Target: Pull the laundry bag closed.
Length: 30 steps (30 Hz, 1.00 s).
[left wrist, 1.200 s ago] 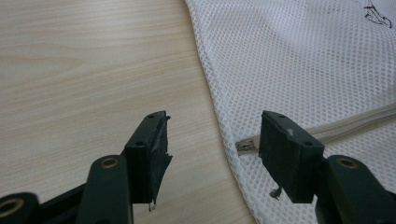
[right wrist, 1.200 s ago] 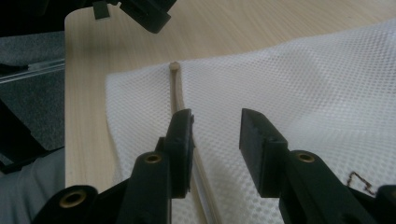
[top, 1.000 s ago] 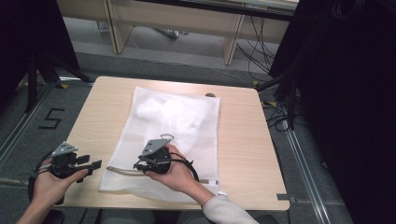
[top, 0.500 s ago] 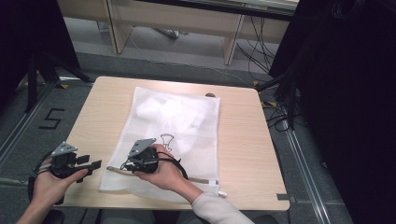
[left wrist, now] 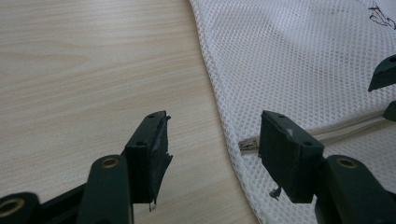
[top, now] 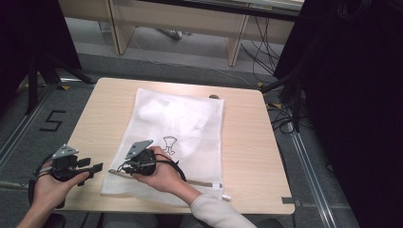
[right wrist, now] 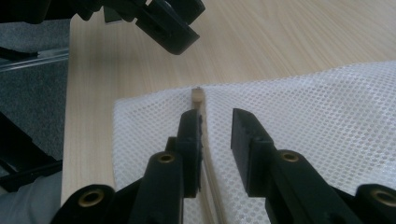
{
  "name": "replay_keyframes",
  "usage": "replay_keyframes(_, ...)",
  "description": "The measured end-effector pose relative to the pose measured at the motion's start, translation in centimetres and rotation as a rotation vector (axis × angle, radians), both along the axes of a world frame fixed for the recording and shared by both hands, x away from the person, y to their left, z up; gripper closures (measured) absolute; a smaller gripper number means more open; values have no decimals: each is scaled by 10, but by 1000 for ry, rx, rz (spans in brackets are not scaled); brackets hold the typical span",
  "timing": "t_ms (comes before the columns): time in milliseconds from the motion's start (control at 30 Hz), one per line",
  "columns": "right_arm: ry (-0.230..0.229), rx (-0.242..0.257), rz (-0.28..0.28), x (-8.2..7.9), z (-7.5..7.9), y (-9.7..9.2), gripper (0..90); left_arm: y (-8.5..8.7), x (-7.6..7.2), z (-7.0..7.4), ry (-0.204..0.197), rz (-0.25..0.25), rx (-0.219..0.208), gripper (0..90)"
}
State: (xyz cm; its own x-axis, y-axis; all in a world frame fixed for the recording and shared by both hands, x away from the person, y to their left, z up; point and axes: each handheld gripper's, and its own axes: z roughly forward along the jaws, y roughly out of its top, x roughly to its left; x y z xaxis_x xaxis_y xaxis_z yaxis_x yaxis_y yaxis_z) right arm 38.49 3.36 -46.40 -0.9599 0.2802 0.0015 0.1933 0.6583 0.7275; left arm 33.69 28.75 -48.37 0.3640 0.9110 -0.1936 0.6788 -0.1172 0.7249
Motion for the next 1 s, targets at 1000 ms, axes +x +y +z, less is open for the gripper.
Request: replay_keyframes(1000, 57, -54, 14, 10, -21, 45, 758, 1, 0, -1, 4, -3, 8, 431)
